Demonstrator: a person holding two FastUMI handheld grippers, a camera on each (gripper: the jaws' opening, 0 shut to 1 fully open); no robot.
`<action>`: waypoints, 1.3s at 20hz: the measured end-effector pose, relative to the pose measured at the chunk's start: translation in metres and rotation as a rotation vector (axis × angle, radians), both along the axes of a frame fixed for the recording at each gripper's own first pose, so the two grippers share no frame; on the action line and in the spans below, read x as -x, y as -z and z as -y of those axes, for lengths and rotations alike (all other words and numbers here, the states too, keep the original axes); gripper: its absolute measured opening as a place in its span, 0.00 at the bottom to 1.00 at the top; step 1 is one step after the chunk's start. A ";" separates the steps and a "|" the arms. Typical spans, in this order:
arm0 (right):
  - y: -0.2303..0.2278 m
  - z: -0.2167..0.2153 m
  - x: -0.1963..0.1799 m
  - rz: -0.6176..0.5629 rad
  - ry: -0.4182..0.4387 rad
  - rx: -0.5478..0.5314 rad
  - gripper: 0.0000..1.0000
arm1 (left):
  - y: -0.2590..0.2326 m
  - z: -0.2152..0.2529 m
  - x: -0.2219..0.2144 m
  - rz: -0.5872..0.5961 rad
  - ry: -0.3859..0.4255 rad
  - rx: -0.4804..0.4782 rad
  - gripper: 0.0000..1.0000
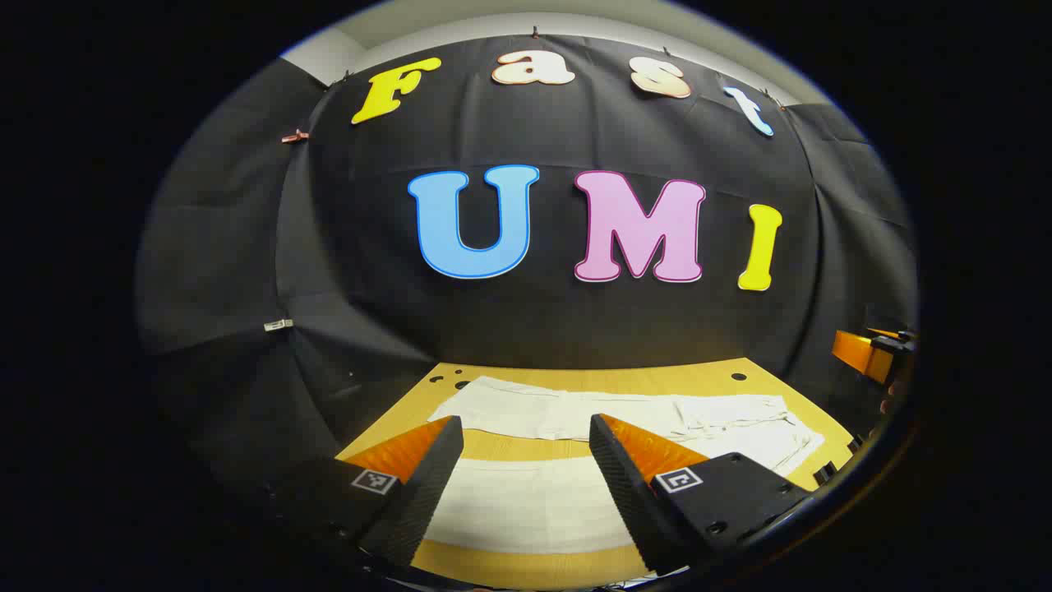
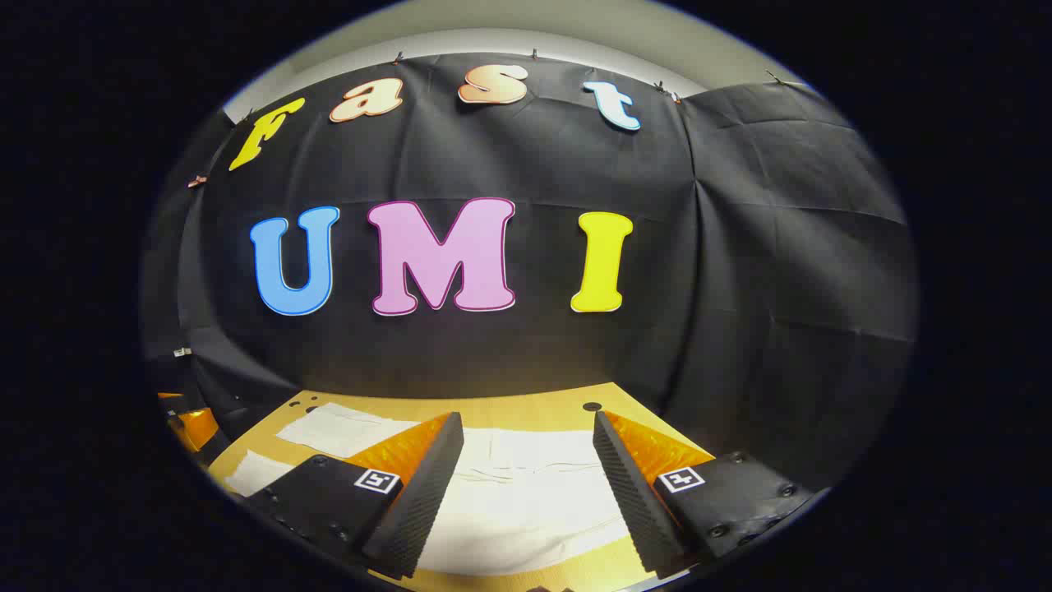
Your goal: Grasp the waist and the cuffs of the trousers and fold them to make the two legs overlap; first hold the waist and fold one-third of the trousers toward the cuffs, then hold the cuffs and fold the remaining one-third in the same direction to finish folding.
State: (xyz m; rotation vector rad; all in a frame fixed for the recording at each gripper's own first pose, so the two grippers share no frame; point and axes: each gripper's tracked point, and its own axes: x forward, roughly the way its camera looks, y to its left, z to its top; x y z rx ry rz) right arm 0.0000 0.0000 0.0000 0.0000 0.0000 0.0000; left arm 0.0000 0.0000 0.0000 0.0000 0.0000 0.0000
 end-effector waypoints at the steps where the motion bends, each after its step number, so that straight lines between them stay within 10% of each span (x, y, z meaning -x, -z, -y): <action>1: 0.001 0.000 0.000 -0.002 0.000 0.004 0.98 | 0.002 0.000 -0.001 -0.009 0.001 0.010 0.98; 26: 0.027 0.028 -0.048 -0.059 -0.041 0.022 0.98 | 0.019 0.016 -0.017 -0.039 -0.029 0.021 0.98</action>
